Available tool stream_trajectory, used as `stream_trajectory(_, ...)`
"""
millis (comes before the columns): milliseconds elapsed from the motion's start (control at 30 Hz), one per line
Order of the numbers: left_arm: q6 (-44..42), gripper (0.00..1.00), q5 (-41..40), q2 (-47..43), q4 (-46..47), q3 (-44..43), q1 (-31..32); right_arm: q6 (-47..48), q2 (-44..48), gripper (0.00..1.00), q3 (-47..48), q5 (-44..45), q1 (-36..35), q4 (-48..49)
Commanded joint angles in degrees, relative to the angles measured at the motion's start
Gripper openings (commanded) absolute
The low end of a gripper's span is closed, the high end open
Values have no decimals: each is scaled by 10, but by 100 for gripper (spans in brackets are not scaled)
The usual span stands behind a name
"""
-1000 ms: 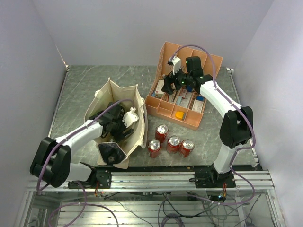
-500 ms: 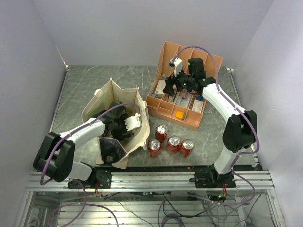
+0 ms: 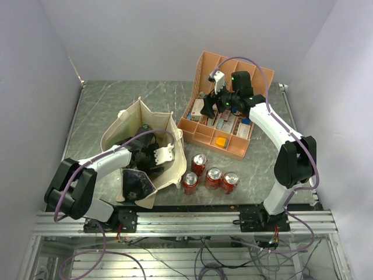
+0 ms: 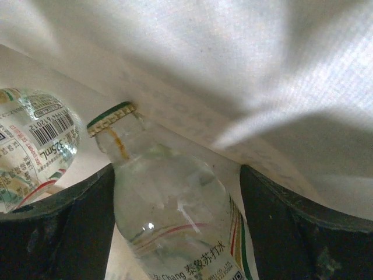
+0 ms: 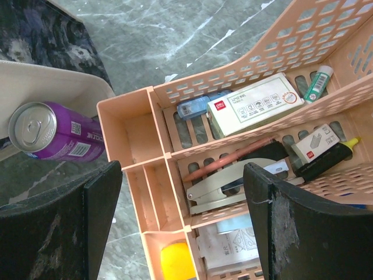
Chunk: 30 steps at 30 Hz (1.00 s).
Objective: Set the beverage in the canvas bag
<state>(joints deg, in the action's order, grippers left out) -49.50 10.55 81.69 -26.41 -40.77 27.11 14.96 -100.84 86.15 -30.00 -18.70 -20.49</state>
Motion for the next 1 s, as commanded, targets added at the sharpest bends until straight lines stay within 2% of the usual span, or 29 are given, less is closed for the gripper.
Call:
stream_trajectory(0,-38,74,-39,51,-36,29,-6,-10,4,84,22,4,3,1)
stream_trajectory(367,85,8,-32,-9,-16,-30,-15,-3,15,84,17,16,-7,-3)
stream_trajectory(967,119,7,8,-104,-85,-117,-46,15,32,84,31,11,-30,-17)
